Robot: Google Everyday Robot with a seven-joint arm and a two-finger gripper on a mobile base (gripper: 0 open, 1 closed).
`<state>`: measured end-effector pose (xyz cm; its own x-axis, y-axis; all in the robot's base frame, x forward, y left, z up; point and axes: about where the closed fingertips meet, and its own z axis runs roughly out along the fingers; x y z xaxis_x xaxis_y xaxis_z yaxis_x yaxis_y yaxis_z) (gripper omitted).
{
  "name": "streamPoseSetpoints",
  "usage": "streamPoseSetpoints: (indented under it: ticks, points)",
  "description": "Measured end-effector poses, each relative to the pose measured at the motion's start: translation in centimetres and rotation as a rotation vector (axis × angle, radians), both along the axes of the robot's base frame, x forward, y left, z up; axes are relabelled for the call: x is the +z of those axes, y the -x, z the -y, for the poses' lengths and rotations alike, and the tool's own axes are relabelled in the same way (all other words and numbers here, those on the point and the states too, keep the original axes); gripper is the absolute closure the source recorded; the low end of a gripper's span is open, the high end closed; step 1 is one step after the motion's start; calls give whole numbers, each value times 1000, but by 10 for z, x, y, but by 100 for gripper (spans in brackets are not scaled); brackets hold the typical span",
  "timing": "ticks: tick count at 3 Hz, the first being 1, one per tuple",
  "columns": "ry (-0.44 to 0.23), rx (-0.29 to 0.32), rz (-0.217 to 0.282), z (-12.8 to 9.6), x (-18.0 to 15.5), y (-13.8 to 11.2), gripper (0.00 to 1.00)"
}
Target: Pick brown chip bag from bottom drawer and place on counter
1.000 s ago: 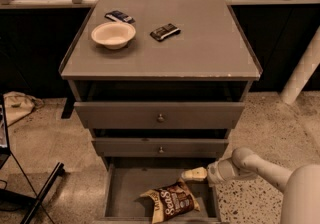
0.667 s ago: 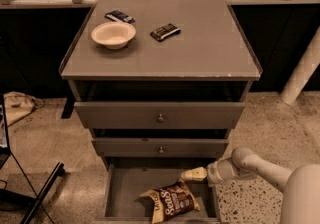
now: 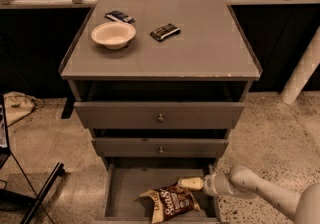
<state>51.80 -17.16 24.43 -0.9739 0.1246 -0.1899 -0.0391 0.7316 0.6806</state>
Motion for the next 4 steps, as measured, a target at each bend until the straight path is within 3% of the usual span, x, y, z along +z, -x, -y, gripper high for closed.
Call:
streamPoseSetpoints:
  ticks: [2, 3, 4]
  points:
    - [-63, 5, 22, -39, -36, 7, 0]
    - [-47, 18, 27, -53, -46, 8, 0]
    - [53, 48, 35, -64, -59, 14, 0]
